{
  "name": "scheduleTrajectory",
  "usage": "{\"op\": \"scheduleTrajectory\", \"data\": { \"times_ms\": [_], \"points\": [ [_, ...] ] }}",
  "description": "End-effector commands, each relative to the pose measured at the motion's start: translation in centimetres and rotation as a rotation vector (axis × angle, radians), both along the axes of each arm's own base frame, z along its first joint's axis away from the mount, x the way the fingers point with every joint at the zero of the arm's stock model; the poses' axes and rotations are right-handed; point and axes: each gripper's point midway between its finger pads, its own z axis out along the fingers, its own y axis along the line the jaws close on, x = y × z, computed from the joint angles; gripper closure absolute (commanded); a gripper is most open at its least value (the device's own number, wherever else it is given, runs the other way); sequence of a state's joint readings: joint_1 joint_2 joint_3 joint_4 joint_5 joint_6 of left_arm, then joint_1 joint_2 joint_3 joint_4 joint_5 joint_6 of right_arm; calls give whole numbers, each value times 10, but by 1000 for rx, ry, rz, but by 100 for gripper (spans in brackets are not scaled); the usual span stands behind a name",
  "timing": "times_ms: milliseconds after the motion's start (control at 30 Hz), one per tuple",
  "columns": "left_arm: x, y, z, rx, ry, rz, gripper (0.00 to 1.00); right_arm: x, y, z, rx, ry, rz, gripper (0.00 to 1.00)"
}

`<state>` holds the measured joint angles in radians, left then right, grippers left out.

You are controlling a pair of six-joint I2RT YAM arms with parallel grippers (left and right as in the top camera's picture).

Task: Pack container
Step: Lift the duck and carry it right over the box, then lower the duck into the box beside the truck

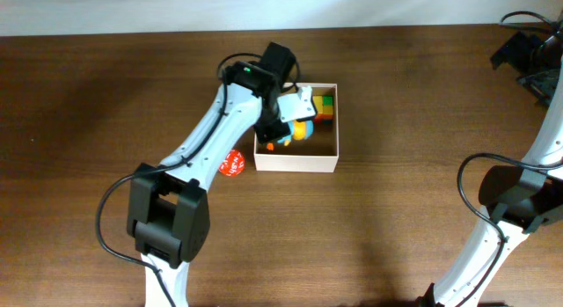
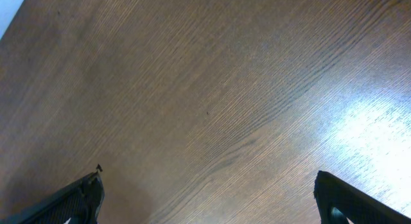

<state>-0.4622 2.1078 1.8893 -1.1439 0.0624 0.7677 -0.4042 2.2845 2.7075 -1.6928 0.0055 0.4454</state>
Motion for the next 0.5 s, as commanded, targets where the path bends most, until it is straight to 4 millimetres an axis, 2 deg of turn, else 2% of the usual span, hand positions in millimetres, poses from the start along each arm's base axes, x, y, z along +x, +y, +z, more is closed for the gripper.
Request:
{"op": "scheduleTrajectory", "data": {
  "times_ms": [0, 467],
  "points": [
    [0, -2, 5, -71, 37, 44, 98, 0, 2, 2, -1, -5, 5, 1],
    [-8, 0, 3, -76, 79, 43, 98, 0, 2, 2, -1, -5, 5, 1]
  ]
}}
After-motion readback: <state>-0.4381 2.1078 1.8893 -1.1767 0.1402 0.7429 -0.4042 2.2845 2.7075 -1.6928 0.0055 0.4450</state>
